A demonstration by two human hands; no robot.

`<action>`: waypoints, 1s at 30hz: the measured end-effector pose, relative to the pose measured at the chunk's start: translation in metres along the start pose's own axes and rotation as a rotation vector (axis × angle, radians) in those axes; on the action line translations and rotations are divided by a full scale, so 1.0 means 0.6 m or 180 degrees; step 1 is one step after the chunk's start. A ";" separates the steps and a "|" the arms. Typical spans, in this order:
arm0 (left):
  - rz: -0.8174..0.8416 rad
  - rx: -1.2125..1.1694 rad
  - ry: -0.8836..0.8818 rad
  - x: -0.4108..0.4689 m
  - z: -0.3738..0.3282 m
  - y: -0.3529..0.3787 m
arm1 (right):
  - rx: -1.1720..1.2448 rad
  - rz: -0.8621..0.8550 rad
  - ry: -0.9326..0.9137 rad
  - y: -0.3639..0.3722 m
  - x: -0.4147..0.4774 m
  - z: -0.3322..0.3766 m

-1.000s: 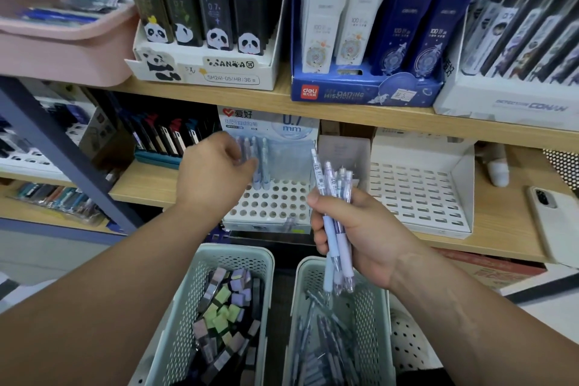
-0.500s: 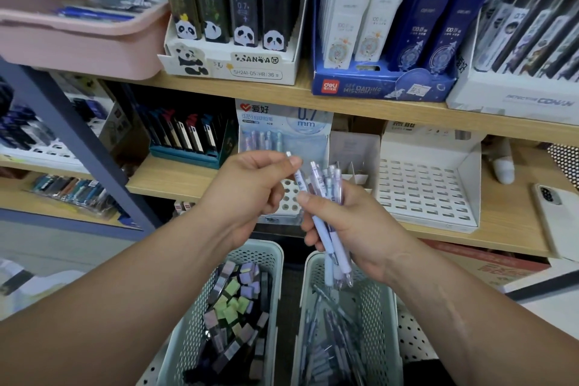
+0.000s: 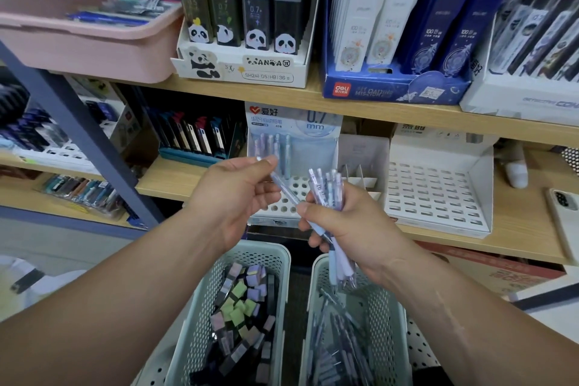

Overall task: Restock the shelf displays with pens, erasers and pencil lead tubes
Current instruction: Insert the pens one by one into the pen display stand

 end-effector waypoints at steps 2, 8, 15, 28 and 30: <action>-0.0023 0.0083 0.0081 0.001 -0.008 -0.006 | 0.0029 -0.0039 0.0144 -0.005 0.001 -0.007; -0.0167 0.0817 0.1002 -0.014 -0.048 0.007 | 0.0358 -0.0560 0.0491 -0.049 0.011 -0.024; -0.0374 0.0722 0.1062 -0.005 -0.070 0.001 | 0.0275 -0.0664 0.0601 -0.067 0.016 -0.039; -0.1350 0.3157 0.2588 0.008 -0.080 0.016 | 0.0272 -0.0565 0.0432 -0.083 0.010 -0.026; -0.1314 0.3227 0.2641 0.016 -0.077 0.023 | 0.0280 -0.0512 0.0413 -0.083 0.008 -0.024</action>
Point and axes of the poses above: each hand's wrist, its own x-axis towards the middle knuckle, its own y-axis out of the palm, z = x × y, the point moved 6 cm from there along x, towards the middle knuckle, and after that the axes turned 9 degrees about -y, right-handed, at the moved point
